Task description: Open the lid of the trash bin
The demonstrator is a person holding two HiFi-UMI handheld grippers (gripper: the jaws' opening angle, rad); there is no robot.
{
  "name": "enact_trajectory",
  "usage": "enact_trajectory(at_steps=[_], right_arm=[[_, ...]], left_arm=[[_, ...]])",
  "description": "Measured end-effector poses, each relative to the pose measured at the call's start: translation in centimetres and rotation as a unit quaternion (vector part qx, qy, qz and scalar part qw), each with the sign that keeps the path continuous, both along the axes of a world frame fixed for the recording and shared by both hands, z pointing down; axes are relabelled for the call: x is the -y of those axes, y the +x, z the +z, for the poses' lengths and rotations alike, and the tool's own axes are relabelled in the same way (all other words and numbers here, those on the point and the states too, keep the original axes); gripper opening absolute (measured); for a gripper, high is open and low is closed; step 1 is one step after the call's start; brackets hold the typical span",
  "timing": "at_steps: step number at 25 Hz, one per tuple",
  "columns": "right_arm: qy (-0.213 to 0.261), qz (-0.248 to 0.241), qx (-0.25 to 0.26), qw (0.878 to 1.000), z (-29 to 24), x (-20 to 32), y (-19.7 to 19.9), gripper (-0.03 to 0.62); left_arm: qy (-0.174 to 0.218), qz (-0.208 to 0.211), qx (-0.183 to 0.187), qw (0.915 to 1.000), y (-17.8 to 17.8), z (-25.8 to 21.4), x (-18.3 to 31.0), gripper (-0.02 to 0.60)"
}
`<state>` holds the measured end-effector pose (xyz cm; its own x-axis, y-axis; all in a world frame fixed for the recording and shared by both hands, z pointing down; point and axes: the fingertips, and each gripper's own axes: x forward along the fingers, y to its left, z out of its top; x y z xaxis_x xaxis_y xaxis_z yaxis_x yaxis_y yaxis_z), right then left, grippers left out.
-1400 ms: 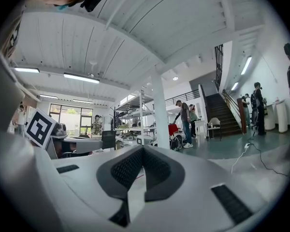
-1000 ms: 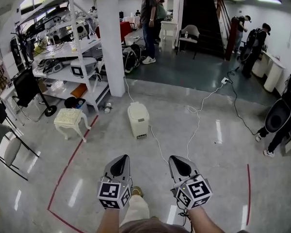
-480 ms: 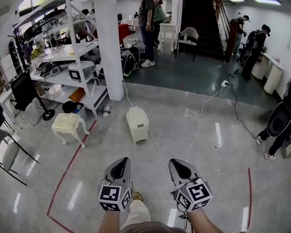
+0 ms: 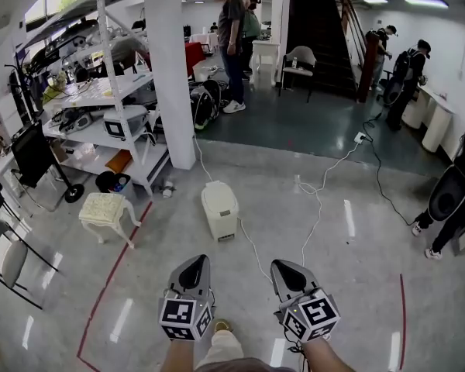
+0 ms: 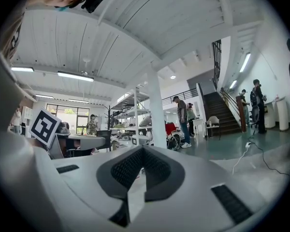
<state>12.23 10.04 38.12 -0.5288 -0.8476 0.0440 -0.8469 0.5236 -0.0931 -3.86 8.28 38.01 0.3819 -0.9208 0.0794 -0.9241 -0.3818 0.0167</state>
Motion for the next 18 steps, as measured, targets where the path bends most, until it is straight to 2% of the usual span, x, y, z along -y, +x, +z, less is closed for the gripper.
enact_trajectory(at_steps=[18], right_arm=[[-0.005, 0.014, 0.004, 1.0, -0.9, 12.8, -4.9, 0.035]], left_arm=[[-0.003, 0.02, 0.01, 0.9997, -4.5, -1.2, 13.8, -0.014]])
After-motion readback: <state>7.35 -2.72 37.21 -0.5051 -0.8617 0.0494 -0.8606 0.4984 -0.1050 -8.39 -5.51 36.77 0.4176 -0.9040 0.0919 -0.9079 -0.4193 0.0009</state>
